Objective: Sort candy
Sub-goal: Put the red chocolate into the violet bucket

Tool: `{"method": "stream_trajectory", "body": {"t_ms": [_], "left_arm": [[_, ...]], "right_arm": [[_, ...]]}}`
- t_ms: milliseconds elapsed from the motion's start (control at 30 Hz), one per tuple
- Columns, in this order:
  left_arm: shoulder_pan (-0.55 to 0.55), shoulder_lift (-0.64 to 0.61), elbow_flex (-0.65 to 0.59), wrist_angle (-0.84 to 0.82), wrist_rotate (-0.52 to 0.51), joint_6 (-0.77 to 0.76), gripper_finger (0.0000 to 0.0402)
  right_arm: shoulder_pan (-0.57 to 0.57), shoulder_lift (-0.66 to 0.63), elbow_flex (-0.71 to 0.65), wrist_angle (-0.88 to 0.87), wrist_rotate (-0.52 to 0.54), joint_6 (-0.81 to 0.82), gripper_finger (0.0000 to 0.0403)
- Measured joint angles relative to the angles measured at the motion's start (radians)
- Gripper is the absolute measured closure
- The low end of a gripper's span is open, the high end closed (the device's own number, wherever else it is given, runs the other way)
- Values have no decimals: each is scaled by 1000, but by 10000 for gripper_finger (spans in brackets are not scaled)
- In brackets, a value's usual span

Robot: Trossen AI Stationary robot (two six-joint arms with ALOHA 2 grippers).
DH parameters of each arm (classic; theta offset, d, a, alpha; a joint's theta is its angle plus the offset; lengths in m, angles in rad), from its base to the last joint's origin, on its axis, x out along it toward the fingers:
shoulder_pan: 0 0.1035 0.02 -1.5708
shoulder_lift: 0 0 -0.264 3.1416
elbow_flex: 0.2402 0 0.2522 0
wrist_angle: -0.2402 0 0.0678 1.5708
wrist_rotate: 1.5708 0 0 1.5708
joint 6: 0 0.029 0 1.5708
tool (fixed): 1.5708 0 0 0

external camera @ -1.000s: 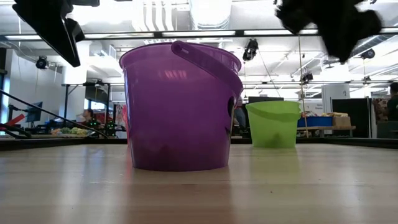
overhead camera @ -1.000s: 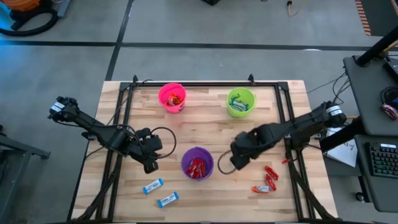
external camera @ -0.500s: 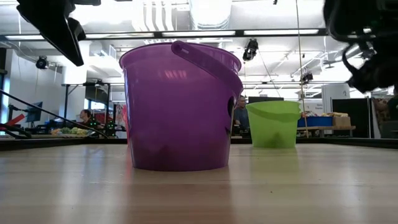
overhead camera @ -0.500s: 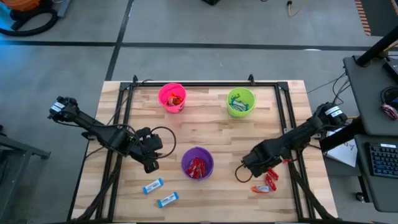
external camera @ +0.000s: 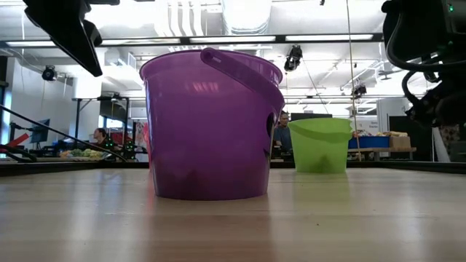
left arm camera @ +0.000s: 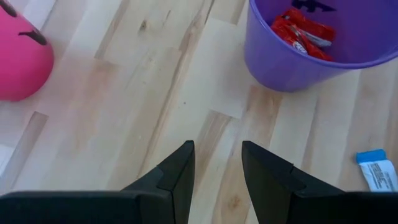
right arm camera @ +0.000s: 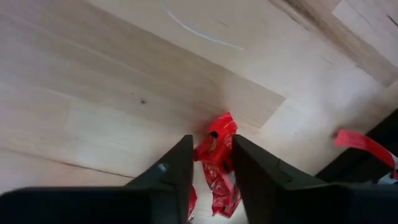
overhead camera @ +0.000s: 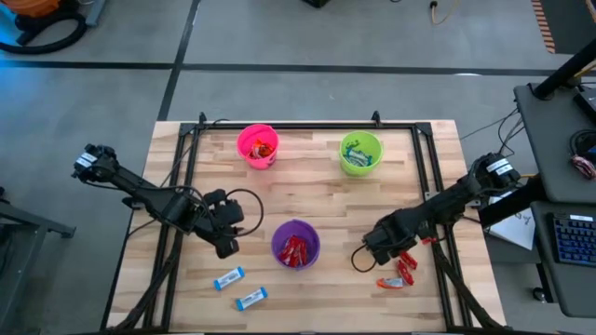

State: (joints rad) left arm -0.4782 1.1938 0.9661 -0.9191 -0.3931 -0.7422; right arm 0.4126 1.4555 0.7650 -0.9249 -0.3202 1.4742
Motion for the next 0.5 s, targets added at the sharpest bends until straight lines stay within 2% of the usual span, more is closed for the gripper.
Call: {"method": "stream_trajectory", "body": {"t_ms": [267, 500], "left_arm": [[0, 0, 0, -1, -2, 0, 285], [0, 0, 0, -1, 2, 0, 285]], "right_arm": [[0, 0, 0, -4, 7, -10, 384], [0, -27, 17, -49, 26, -19, 393]]}}
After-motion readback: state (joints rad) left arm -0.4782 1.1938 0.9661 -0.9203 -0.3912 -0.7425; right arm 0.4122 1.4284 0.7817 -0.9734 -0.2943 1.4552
